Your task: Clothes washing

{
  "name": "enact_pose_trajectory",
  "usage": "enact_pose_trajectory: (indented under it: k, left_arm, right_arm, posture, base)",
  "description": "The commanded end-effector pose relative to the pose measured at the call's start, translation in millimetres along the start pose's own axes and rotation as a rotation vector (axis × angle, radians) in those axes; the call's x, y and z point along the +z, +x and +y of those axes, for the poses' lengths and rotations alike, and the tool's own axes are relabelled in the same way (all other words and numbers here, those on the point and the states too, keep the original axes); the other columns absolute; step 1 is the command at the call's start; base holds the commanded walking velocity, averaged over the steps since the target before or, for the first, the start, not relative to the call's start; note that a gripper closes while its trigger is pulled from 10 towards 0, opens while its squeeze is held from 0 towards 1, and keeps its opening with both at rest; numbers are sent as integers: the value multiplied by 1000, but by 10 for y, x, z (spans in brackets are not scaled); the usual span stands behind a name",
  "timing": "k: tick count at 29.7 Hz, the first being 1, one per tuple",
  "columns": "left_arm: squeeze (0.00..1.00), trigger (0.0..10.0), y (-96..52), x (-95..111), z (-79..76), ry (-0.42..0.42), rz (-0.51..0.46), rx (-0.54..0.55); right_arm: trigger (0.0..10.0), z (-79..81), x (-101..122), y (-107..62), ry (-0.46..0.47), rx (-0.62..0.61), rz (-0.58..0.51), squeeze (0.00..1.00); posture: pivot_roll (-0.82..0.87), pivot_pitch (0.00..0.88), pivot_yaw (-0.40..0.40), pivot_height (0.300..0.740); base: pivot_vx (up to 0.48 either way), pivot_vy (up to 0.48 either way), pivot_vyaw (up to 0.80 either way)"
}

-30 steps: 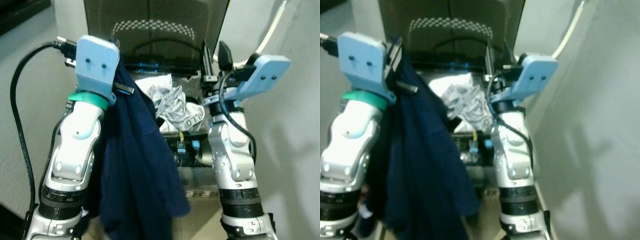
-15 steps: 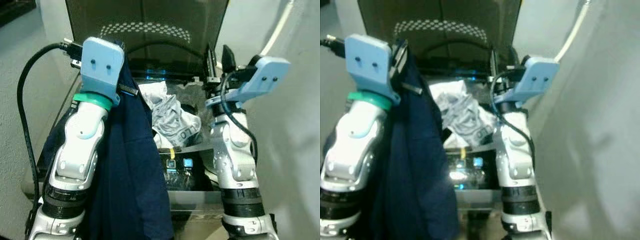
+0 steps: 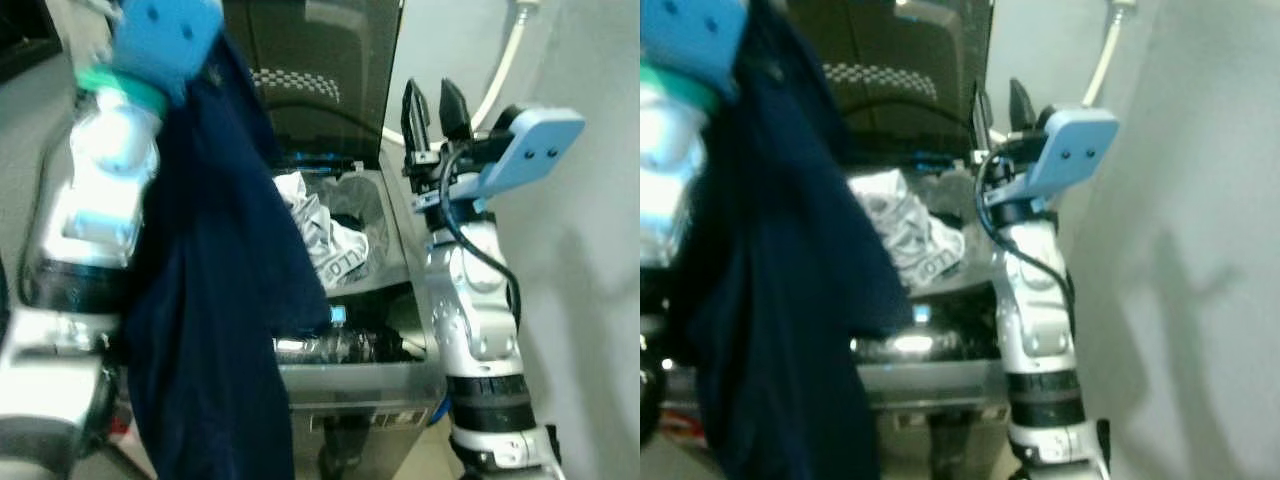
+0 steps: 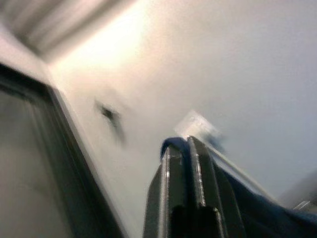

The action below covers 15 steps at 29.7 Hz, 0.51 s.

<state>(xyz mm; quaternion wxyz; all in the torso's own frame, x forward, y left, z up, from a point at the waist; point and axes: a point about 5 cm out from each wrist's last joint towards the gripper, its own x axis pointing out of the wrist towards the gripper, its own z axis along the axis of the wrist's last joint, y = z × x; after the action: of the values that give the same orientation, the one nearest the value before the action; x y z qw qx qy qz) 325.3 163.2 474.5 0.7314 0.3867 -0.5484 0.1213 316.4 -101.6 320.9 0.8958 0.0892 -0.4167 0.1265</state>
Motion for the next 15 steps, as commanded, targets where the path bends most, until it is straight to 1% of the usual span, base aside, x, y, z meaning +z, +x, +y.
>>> enact_pose_trajectory:
  k: [1,2,3,4,6,7,8,9,10,11,13,14,15]
  left_arm:
    - [0,10000,75,22,86,89,-55,59]
    - [0,10000,75,22,86,89,-55,59]
    - [0,10000,153,49,164,183,-94,116]
    - [0,10000,155,-7,128,176,-52,113]
    - [0,10000,155,-7,128,176,-52,113]
    - [0,10000,80,-151,-41,24,88,50]
    - [0,10000,-163,-385,-402,-283,364,-57]
    - [0,10000,-454,-551,-757,-591,596,-138]
    - [0,10000,-454,-551,-757,-591,596,-138]
    - [0,10000,-837,-641,-1145,-879,854,-222]
    - [0,10000,-837,-641,-1145,-879,854,-222]
    - [0,10000,-1128,-672,-1388,-1050,1039,-227]
    - [0,10000,-1128,-672,-1388,-1050,1039,-227]
  right_arm:
    - [10000,31,51,13,5,10,-22,0]
    - [10000,31,51,13,5,10,-22,0]
    - [10000,21,61,-1,0,1,-25,0]
    - [10000,8,62,-21,-4,-12,-23,0]
    - [10000,8,62,-21,-4,-12,-23,0]
    - [10000,-2,60,-43,-9,-23,-19,0]
    - [10000,-13,59,-68,-16,-30,-13,0]
    - [10000,-20,56,-85,-21,-32,-6,0]
    - [10000,-20,56,-85,-21,-32,-6,0]
    - [10000,-31,49,-102,-27,-34,2,0]
    - [10000,-31,49,-102,-27,-34,2,0]
    - [10000,-39,41,-116,-31,-33,11,0]
    - [10000,-39,41,-116,-31,-33,11,0]
  posture:
    - [58,26,53,740]
    - [58,26,53,740]
    - [52,30,57,740]
    - [47,33,61,740]
    - [47,33,61,740]
    - [36,38,64,740]
    - [22,50,59,740]
    - [22,50,59,740]
    - [22,50,59,740]
    - [20,57,55,740]
    - [20,57,55,740]
    - [15,62,49,740]
    - [15,62,49,740]
  base:
    - [0,0,0]
    - [0,0,0]
    - [0,0,0]
    - [0,0,0]
    - [0,0,0]
    - [0,0,0]
    - [0,0,0]
    - [0,0,0]
    - [0,0,0]
    - [0,0,0]
    - [0,0,0]
    - [0,0,0]
    - [0,0,0]
